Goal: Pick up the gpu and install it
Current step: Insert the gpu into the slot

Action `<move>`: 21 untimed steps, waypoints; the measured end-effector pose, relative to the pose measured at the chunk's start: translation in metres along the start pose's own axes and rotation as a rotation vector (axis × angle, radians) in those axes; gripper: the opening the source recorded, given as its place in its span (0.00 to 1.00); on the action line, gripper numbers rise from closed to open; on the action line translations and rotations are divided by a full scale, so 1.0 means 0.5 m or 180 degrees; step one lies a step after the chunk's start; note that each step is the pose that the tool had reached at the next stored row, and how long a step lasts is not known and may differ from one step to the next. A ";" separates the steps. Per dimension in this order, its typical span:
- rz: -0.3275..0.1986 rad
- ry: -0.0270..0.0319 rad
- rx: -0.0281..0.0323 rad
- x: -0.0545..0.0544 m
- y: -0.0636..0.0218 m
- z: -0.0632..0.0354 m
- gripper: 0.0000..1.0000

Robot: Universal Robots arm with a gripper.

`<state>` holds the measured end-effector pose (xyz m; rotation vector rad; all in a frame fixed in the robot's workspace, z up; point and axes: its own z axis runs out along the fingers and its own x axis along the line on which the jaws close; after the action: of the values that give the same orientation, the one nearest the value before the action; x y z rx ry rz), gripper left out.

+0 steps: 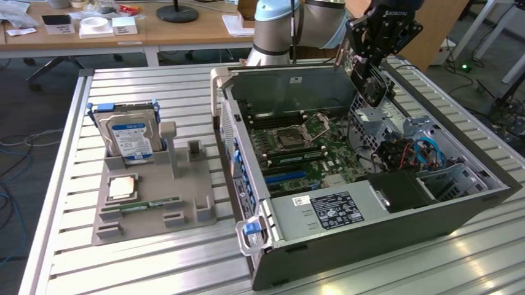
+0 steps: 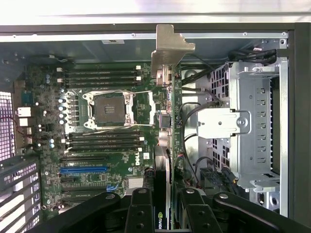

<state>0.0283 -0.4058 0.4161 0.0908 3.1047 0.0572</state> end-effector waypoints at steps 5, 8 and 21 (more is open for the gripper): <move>0.0000 0.0000 0.0000 0.000 0.000 0.000 0.26; 0.0000 0.0000 0.0000 0.000 0.000 0.000 0.26; -0.0483 0.0018 -0.0017 0.000 0.000 0.001 0.26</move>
<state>0.0283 -0.4058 0.4156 -0.1453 3.1054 0.0613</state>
